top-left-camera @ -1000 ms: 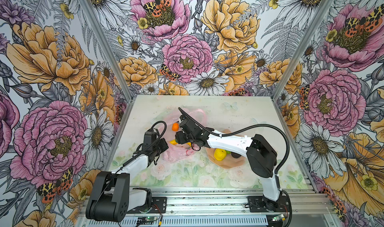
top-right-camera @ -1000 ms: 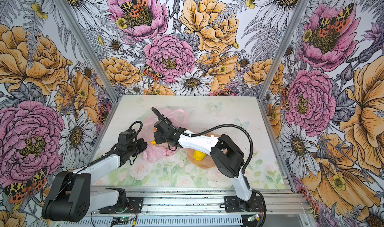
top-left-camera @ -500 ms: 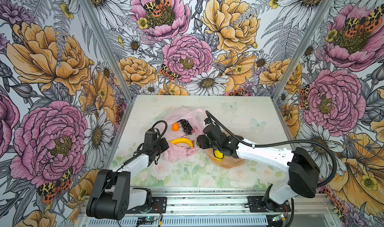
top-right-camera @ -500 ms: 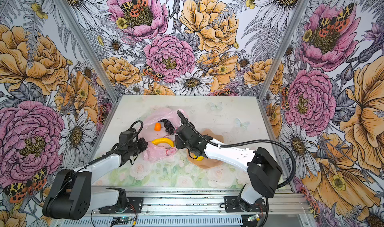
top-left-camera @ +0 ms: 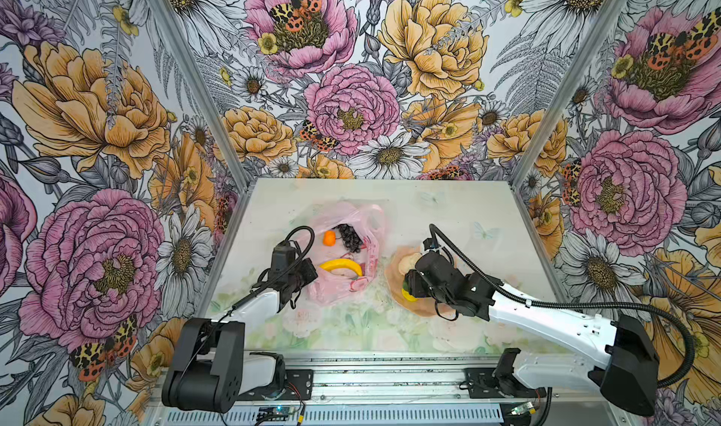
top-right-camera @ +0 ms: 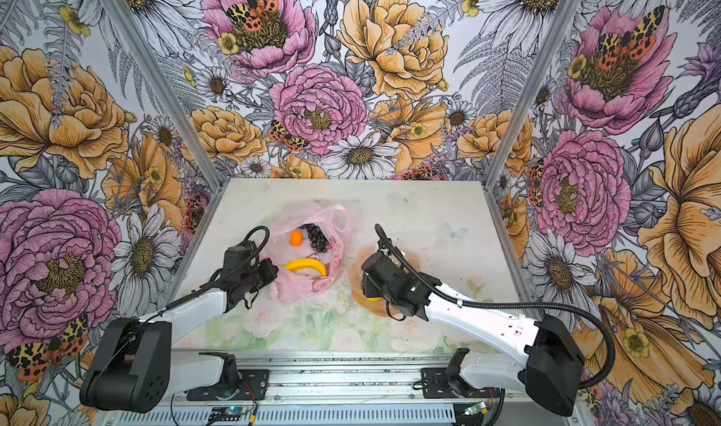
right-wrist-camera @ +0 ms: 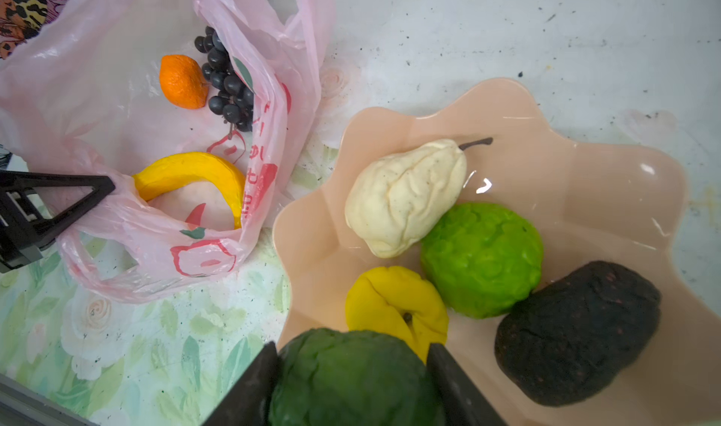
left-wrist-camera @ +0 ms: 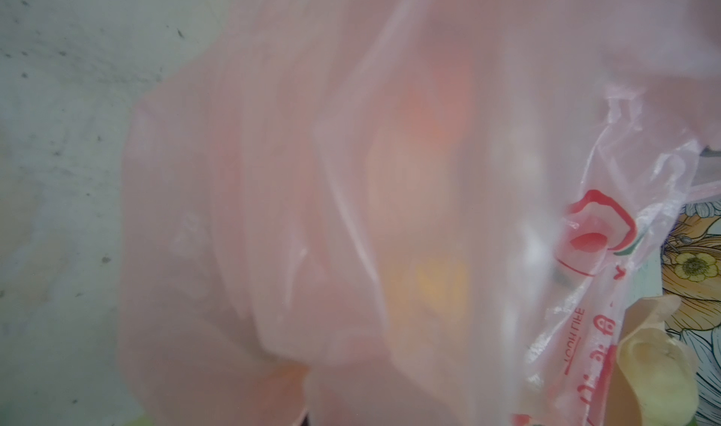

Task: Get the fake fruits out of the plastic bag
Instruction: 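Carry the lime over the peach bowl with the right gripper, then lower the lime into the bowl and open the right gripper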

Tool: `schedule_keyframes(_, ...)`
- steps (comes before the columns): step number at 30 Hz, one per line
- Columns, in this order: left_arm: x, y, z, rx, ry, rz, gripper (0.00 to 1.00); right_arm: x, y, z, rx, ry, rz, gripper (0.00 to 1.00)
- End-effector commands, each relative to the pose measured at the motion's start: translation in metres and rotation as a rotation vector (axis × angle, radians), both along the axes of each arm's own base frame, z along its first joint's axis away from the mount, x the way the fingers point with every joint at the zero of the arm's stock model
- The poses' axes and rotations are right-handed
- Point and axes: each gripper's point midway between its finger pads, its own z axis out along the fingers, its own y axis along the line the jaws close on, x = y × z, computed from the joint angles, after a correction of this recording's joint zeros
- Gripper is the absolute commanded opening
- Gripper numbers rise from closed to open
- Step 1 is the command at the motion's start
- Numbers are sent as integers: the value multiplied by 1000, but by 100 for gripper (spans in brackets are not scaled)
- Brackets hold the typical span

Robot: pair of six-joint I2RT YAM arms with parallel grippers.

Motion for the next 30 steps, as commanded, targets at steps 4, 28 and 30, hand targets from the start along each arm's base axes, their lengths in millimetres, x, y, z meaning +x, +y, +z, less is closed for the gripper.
schedule_keyframes(4, 11, -7, 14, 2, -52, -39, 0, -5, -27, -12, -27, 16, -92, 58)
schedule_keyframes(28, 11, -7, 12, 8, -51, -40, 0, -11, -59, -52, -96, 43, -235, 64)
schedule_keyframes(30, 11, -7, 12, 8, -51, -39, 0, -10, -56, -51, -88, 42, -234, 66)
